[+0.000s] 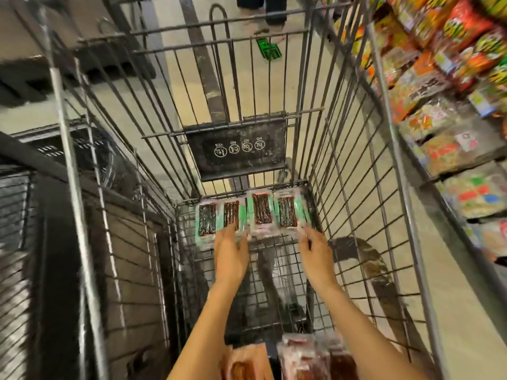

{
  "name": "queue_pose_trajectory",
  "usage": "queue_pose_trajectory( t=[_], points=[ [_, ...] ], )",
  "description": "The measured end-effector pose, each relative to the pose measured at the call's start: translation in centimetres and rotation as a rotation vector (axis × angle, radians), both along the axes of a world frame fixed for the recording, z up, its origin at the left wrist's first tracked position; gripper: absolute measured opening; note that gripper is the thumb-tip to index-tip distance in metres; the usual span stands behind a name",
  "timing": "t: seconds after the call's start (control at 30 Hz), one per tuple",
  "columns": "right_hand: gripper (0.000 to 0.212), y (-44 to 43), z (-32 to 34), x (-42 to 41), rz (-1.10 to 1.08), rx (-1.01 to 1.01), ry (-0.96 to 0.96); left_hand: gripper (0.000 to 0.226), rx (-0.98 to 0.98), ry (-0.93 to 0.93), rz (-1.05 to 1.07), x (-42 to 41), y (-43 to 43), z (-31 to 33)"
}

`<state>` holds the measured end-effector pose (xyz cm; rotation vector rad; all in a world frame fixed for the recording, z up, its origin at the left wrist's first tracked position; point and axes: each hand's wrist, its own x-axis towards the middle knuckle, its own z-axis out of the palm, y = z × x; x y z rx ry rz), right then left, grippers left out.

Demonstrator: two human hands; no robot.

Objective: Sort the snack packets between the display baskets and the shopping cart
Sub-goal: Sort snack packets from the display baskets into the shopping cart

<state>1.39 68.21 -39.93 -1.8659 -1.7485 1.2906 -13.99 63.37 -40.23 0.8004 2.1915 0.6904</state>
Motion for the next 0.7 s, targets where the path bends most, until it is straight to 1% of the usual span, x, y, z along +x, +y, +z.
queue_pose_trajectory(
  t=[0.17,0.23,0.33,0.43,0.57,0.67,0.7],
  points=[
    [0.034,-5.9,9.4,2.0,0.238,0.044,0.144,0.03,0.152,0.157,-0.192,1.9,-7.7,8.7],
    [0.034,-8.3,13.0,3.4,0.326,0.081,0.183,0.029,0.198,0.155,-0.157,3.4,-11.6,12.4],
    [0.031,-12.1,18.1,6.3,0.475,0.142,0.249,0.027,0.249,0.231,-0.144,6.3,-18.4,16.9],
    [0.028,-15.7,21.6,9.5,0.616,0.183,0.281,0.03,0.253,0.25,-0.044,9.7,-25.8,20.6],
    [0.028,-20.2,24.6,13.3,0.835,0.219,0.266,0.027,0.209,0.364,0.084,14.7,-35.5,23.9],
    [0.026,-23.7,26.4,14.8,1.042,0.324,0.268,0.028,0.194,0.453,0.194,18.6,-42.4,26.1],
    [0.025,-25.0,27.0,15.1,1.107,0.323,0.273,0.029,0.186,0.461,0.251,19.8,-44.5,26.7]
  ],
)
